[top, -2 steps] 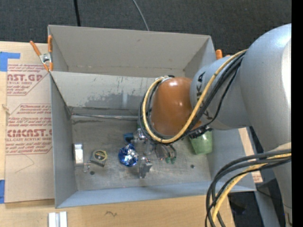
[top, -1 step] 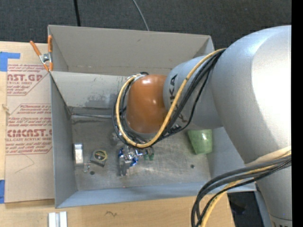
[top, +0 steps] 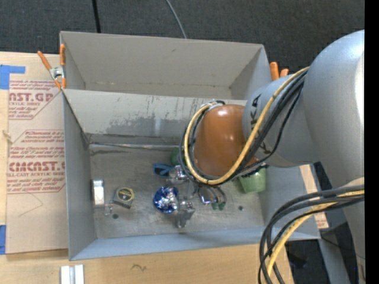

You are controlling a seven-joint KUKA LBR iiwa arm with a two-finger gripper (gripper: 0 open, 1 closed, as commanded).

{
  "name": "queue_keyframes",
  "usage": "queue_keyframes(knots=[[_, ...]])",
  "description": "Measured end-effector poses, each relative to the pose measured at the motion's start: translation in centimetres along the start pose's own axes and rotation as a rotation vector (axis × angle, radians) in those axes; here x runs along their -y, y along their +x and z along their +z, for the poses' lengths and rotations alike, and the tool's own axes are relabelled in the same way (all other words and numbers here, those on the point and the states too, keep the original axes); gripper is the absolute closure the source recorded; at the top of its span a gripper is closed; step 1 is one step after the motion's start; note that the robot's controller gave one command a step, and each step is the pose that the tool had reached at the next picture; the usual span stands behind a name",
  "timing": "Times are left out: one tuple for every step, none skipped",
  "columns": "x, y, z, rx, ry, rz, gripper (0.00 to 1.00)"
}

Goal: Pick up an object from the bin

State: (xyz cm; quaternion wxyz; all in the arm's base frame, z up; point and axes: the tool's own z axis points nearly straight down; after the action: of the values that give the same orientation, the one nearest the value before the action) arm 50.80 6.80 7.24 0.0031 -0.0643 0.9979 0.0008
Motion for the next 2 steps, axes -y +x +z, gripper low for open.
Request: queue_keyframes(knots=[[-3.61, 0.34, 0.04, 0.0, 0.001, -0.024, 0.0], [-3.51, 0.37, -0.02, -0.001, 0.0, -0.022, 1.0]])
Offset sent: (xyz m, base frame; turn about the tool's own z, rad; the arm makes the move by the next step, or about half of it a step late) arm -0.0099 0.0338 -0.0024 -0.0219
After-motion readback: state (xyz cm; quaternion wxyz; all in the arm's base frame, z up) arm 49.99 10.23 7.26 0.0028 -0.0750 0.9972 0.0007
